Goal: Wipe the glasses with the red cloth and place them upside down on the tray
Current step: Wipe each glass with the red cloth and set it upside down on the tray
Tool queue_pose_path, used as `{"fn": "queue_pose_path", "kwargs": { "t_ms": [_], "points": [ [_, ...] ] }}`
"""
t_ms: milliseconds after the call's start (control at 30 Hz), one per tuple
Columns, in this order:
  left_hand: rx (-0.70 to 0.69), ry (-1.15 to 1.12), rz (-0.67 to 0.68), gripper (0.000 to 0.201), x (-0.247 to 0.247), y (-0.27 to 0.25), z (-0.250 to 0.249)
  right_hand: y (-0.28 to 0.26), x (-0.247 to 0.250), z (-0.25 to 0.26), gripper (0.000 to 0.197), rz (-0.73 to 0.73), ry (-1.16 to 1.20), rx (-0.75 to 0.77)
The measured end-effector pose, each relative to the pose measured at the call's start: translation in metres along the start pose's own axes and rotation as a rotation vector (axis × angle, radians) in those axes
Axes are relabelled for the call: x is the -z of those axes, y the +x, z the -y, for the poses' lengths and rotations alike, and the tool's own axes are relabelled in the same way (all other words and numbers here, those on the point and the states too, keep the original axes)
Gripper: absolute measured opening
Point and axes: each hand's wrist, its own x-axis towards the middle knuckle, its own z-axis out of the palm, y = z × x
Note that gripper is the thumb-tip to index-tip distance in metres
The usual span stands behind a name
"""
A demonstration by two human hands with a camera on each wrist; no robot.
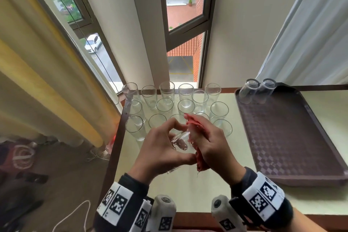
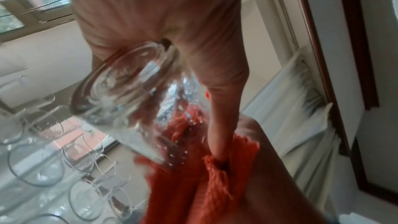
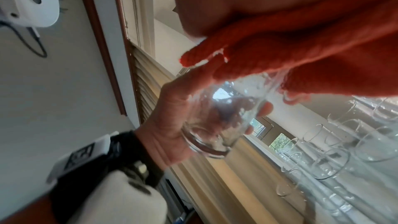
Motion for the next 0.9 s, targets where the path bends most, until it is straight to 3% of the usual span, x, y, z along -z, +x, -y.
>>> {"fn": "queue_pose_path", "kwargs": {
  "t_ms": [133,300,467,600,733,900],
  "points": [
    [0.122,-0.25,0.053,0.065,-0.014,0.001,0.003,-0.006,0.013,-0.008,0.04,-0.003,-0.028,0.171],
    [0.191,-0.255,-0.041,0.062,-0.036,0.003,0.006,-0.009,0.024,-0.014,0.047,-0.072,-0.098,0.155],
    [0.229,-0.255,-0.052,0.071,-0.05,0.005,0.008,-0.01,0.05,-0.015,0.05,-0.027,0.006,0.033],
    [0.255,-0.281,-0.065,0.082,-0.05,0.007,0.008,-0.005,0.086,-0.028,0.036,-0.086,0.195,-0.237],
    [0.241,-0.412,-0.153,0.085,-0.042,0.013,0.01,-0.021,0.116,-0.068,0.026,-0.129,-0.126,-0.447],
    [0.225,-0.493,-0.214,0.085,-0.049,0.013,0.009,-0.049,0.108,-0.123,0.052,-0.038,-0.497,-0.492]
  ]
}}
